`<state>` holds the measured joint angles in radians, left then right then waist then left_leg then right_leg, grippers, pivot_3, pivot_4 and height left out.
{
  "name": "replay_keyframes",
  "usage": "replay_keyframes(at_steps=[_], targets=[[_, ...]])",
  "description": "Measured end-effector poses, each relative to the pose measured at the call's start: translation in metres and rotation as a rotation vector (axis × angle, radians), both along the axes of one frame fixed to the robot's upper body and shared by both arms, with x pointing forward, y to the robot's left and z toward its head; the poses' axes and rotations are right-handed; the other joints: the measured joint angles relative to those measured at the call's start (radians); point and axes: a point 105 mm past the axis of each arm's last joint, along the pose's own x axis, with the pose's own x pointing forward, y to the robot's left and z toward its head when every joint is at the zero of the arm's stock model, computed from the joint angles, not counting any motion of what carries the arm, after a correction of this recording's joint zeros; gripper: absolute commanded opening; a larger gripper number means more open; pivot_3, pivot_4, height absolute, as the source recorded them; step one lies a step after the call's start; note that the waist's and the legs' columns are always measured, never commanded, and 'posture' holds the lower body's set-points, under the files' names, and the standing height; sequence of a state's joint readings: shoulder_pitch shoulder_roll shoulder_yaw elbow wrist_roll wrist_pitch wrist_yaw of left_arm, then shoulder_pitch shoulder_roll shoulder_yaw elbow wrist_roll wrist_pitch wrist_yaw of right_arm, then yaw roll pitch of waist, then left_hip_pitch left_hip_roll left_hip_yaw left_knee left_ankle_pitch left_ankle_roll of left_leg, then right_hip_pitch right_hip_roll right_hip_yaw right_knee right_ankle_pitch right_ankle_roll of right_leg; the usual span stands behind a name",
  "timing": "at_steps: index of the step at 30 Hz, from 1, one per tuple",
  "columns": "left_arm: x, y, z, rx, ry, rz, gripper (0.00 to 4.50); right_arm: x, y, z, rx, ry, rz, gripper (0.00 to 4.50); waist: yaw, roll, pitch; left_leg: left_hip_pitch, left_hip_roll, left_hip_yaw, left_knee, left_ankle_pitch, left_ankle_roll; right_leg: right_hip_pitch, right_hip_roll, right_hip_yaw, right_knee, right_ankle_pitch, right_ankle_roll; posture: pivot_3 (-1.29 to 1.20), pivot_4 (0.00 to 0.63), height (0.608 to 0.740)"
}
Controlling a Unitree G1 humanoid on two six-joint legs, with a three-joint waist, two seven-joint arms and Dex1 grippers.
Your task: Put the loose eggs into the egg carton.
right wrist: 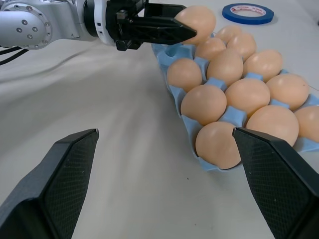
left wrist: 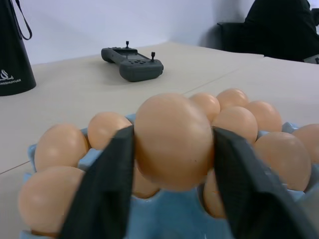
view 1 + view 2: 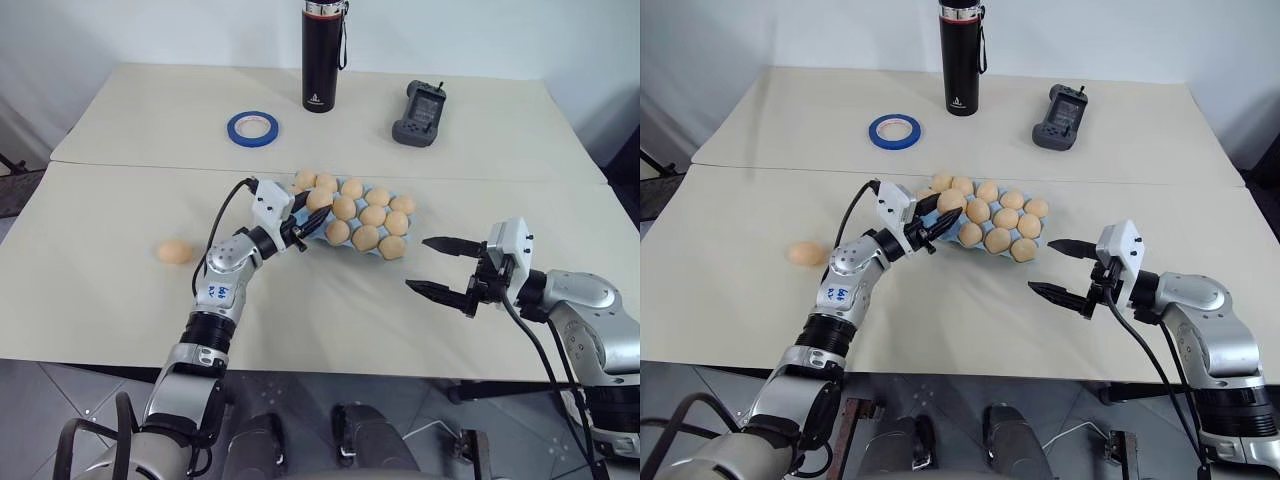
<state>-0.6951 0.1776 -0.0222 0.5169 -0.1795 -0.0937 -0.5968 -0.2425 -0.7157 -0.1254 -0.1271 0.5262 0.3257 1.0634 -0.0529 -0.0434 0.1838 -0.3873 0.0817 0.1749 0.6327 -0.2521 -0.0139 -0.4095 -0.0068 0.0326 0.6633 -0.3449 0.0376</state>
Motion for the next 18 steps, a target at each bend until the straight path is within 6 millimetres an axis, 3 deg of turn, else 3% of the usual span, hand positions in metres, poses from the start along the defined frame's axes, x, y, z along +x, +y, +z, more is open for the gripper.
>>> replay_keyframes(at_steps=[4, 9, 18], targets=[[-0.003, -0.003, 0.004, 0.008, -0.011, -0.017, 4.48, 0.000, 0.000, 0.000, 0.000, -0.001, -0.002, 4.50, 0.000, 0.000, 0.000, 0.000, 0.000, 0.000, 0.000, 0.000, 0.000, 0.000, 0.000, 0.000, 0.001, 0.000, 0.000, 0.00, 0.150, 0.740], [-0.009, 0.010, 0.000, 0.047, -0.005, 0.006, 4.48, 0.001, 0.000, 0.002, 0.000, -0.008, -0.002, 4.50, -0.004, 0.000, 0.000, 0.000, 0.000, 0.000, 0.000, 0.000, -0.001, 0.000, 0.000, 0.000, 0.001, 0.000, 0.000, 0.00, 0.150, 0.740], [-0.052, 0.070, -0.017, 0.159, 0.046, 0.049, 4.48, 0.001, 0.000, 0.002, 0.001, -0.014, 0.007, 4.50, -0.004, 0.000, 0.000, 0.001, 0.001, 0.000, -0.001, 0.001, -0.001, 0.000, 0.000, 0.000, 0.001, 0.000, 0.000, 0.00, 0.150, 0.740]])
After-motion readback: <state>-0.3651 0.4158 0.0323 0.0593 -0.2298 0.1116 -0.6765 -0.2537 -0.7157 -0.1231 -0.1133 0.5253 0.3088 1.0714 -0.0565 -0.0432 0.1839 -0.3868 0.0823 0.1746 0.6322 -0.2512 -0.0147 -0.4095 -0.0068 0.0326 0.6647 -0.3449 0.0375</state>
